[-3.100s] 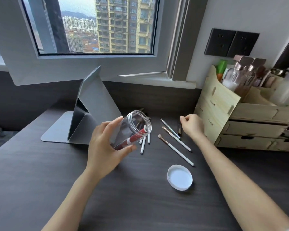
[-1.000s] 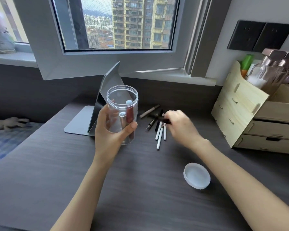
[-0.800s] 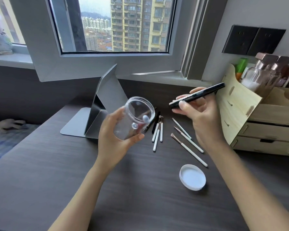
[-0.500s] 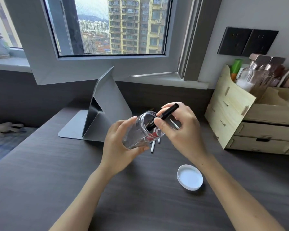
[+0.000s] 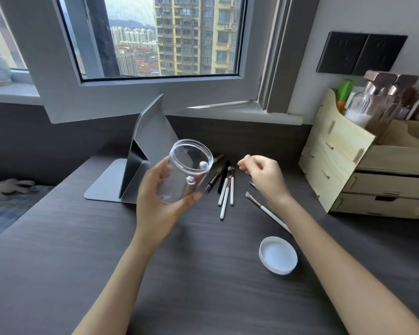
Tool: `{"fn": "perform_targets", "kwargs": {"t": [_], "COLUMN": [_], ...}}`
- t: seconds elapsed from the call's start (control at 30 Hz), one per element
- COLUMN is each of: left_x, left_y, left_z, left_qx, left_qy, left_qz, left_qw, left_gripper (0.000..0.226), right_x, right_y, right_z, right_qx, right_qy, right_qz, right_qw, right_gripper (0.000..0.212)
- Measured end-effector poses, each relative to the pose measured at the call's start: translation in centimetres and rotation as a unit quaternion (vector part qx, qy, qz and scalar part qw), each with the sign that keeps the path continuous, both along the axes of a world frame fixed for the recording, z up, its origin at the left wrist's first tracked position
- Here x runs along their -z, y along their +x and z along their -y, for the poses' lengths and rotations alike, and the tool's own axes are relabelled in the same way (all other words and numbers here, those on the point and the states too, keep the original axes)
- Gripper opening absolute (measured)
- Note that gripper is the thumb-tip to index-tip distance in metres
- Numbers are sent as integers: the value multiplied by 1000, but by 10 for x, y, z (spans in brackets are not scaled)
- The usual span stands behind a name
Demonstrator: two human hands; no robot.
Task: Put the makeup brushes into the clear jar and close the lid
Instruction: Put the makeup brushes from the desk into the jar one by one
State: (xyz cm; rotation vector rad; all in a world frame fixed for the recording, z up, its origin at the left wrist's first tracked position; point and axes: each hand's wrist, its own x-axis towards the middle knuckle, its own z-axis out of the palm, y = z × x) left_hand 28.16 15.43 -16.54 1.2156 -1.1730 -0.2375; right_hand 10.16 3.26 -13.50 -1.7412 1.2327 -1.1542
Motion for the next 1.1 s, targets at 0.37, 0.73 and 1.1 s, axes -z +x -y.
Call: {"fn": "perform_targets", "kwargs": {"t": [0.37,0.73,1.1], "left_x": [-2,-5,2], "left_y": [3,1,-6], "left_z": [2,-1,3], "left_qx": [-8,6,-33], "left_qy": [5,2,-33], "left_qz": [-51,-37,100], "left_qw": [999,999,994], "left_gripper": [73,75,77], "right_x": [28,19,-51], "right_y": [64,63,-18], "right_z": [65,68,-51], "right_qx": [73,74,-93], "right_qy": [6,202,28], "right_qz": [-442,-177,291], "right_qw": [894,960,952], "right_gripper": [29,23,24]}}
